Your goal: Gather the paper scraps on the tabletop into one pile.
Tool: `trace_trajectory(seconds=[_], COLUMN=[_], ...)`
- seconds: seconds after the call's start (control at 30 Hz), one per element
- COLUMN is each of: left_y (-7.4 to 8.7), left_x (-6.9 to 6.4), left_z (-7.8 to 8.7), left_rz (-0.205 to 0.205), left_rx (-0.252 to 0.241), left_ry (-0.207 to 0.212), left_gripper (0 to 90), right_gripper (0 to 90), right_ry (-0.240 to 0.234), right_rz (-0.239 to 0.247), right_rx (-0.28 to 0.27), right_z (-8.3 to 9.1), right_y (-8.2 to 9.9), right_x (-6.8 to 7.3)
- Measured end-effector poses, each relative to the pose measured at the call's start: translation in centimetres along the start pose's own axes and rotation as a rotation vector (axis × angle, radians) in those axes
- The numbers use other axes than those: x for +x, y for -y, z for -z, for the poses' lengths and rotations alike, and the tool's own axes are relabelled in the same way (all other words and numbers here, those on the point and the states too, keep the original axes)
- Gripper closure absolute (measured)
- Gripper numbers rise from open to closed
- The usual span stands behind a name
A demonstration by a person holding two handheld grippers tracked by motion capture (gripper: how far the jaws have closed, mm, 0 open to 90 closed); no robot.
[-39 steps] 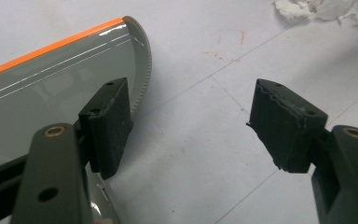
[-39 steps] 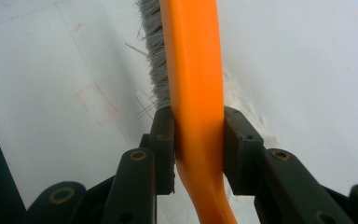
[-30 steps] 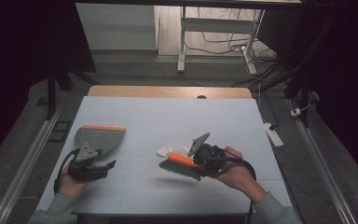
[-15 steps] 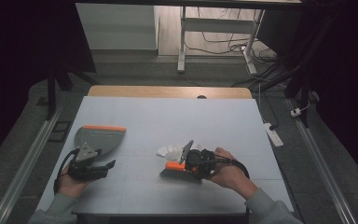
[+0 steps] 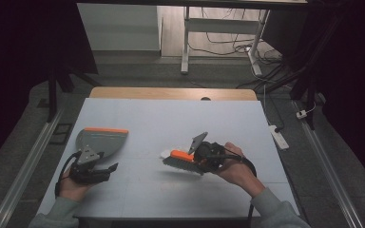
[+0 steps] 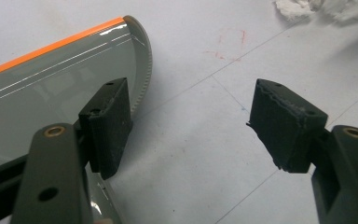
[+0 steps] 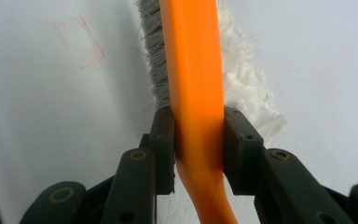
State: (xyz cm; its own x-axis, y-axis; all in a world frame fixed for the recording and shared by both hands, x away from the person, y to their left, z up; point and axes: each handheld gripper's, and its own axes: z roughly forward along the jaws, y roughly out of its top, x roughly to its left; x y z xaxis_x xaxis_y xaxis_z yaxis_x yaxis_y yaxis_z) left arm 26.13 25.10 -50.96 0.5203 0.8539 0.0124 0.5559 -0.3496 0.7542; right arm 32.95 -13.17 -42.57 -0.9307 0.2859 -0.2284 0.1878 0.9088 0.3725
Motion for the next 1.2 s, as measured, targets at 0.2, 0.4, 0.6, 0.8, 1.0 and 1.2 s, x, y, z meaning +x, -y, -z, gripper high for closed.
trace_trajectory(seconds=[0.2,0.4,0.6,0.8,1.0,1.2], left_y=[0.0,0.0,0.0,0.0,0.0,0.0], left_x=[-0.1,-0.1,-0.1,-0.1,-0.2,-0.1], left_z=[0.0,-0.1,-0.1,-0.1,-0.1,-0.1], left_rz=[-0.005,-0.006,-0.007,-0.009,-0.013,-0.008], left_rx=[0.001,0.002,0.002,0.004,0.004,0.007], left_ry=[-0.001,0.002,0.002,0.003,0.004,0.005], left_gripper=[30.6,30.6,30.6,30.5,30.6,30.5], right_gripper=[67.6,67.7,67.7,67.8,67.7,67.7], right_ry=[0.09,0.145,0.169,0.126,0.046,0.082], right_rz=[-0.19,-0.47,-0.612,-0.628,-0.583,-0.557], right_rx=[-0.065,-0.026,0.093,0.104,0.071,-0.007], right_z=[2.3,1.6,-1.4,-2.4,-3.0,-1.7], right_y=[1.4,3.4,5.0,3.9,1.7,1.4], right_x=[-2.1,-5.6,-7.7,-7.2,-4.8,-4.7])
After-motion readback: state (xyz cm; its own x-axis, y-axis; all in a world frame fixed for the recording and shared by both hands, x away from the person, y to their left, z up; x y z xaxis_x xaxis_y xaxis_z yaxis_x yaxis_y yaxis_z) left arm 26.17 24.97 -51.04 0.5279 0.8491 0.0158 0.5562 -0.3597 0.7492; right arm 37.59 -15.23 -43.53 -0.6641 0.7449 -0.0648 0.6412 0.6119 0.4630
